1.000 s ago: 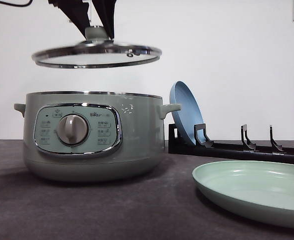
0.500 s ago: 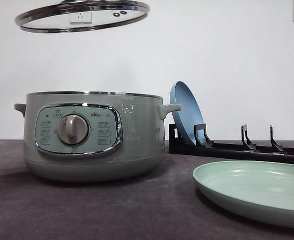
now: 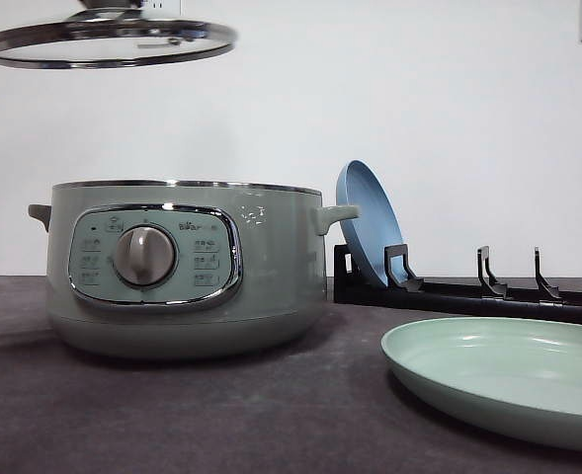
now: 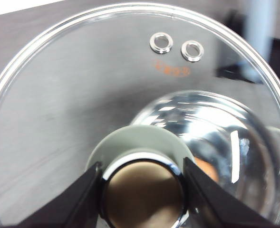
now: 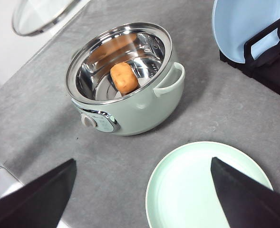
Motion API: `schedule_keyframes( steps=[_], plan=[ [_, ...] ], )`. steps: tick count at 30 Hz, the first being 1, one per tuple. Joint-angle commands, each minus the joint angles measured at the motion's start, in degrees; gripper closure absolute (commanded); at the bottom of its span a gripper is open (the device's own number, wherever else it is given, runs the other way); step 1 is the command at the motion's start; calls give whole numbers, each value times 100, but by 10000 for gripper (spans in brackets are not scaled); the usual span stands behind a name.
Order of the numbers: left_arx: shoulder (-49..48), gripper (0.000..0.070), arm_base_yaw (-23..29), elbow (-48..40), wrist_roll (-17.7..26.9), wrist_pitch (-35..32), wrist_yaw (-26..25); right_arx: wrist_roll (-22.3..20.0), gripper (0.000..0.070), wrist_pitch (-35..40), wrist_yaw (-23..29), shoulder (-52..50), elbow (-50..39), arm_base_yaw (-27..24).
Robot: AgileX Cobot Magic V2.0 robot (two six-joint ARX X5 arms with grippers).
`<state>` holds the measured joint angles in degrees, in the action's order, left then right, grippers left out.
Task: Transfer potato from steamer to green plate
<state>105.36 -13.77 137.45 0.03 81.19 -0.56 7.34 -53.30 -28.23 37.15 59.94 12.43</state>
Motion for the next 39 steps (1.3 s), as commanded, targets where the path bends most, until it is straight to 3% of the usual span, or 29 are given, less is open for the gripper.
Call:
schedule_keyframes(
  steps=[1, 14, 21, 27, 39],
  plan=[
    [-90, 700, 107, 238, -46, 162, -2, -94, 127, 57, 20, 22, 81, 24],
    [-90, 700, 1342, 238, -52, 160, -4, -97, 127, 107, -31, 148, 87, 25],
    [-87, 700, 1670, 238, -62, 162, -2, 24, 128, 201, -239, 1088, 356, 236],
    [-87, 700, 1728, 238, -85, 162, -4, 94, 128, 310, -207, 2595, 1397, 715],
    [-87, 700, 1730, 238, -90, 162, -4, 25, 128, 32, -174, 6241, 4470, 1906]
  ],
)
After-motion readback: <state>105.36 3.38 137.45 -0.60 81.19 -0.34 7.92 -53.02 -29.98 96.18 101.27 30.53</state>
